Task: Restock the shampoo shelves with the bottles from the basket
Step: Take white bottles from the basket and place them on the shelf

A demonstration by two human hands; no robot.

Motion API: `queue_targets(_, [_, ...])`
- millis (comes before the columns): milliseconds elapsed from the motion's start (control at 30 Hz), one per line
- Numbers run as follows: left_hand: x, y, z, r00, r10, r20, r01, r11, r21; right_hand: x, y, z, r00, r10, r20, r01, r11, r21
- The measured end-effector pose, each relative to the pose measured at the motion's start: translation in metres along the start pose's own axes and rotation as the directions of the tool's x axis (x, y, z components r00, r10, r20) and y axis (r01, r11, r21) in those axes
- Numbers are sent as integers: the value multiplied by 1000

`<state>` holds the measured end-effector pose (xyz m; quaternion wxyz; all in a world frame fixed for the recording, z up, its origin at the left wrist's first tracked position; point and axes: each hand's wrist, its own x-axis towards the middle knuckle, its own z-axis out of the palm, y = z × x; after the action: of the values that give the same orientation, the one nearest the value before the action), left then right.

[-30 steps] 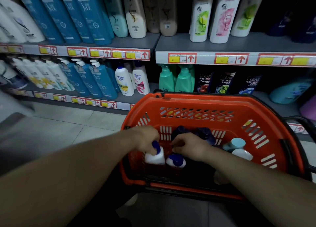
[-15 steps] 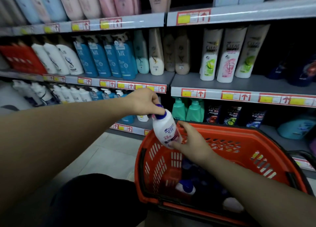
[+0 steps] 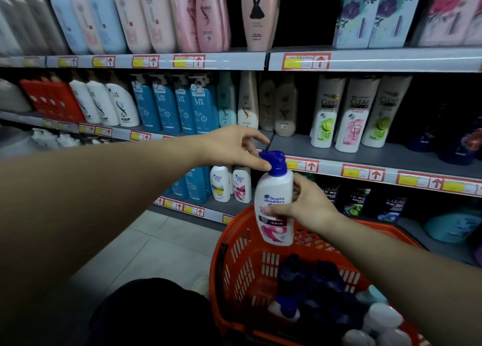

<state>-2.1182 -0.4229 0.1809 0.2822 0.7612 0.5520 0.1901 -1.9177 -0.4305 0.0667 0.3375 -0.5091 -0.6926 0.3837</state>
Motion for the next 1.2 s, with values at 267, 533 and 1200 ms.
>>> queue_targets(267, [-14, -74, 9, 991, -129, -45, 131, 990, 46, 21, -21, -4, 992, -32, -120, 42, 996, 84])
queue_targets(533, [11, -93, 7, 997, -63, -46, 63, 998, 12, 67, -42, 32, 993, -86, -86, 97, 987, 130])
queue_targets(1200, [87, -253, 33, 942, -257, -216, 217, 957, -193, 207, 23, 154, 992, 112, 61, -121, 978, 171])
